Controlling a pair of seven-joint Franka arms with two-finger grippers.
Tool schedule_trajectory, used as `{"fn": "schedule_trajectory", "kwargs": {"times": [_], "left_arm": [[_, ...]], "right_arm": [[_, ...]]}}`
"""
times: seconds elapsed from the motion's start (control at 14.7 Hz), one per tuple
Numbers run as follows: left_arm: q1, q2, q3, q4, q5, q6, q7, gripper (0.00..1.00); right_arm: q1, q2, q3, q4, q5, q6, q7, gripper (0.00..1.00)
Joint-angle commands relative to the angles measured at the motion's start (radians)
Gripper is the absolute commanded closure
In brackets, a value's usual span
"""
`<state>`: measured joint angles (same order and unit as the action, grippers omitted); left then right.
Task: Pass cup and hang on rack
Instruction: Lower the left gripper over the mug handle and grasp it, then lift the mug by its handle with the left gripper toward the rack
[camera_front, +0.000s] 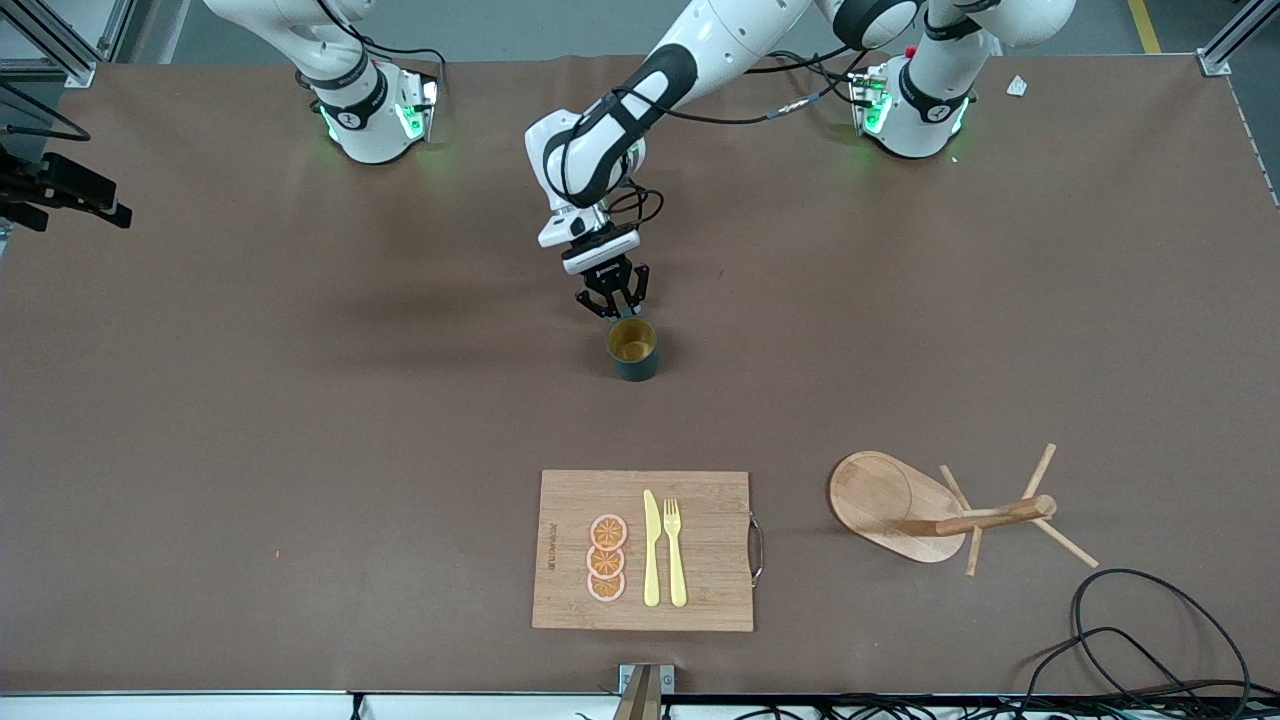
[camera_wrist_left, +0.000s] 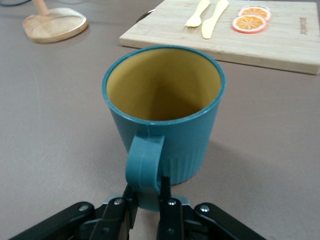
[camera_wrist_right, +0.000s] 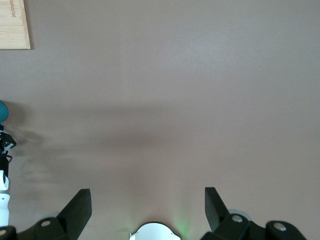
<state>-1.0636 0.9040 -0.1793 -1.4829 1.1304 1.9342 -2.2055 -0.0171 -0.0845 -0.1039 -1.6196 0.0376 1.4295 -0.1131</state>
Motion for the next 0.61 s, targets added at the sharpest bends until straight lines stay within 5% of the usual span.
{"fn": "schedule_trajectory", "kwargs": {"times": [0.0,0.54], "left_arm": [[0.001,-0.002,-0.002,0.067,-0.066,-0.012,0.079,0.99],[0.15,-0.308,-0.006,0.102,-0.475,-0.035,0.275,1.0]], "right_arm": [[-0.003,-0.037,0.007,-0.037,-0.002,0.011,0.018,0.0],[0.005,-0.035,0.009,-0.033,-0.042,0.031,0.004,0.0]]}}
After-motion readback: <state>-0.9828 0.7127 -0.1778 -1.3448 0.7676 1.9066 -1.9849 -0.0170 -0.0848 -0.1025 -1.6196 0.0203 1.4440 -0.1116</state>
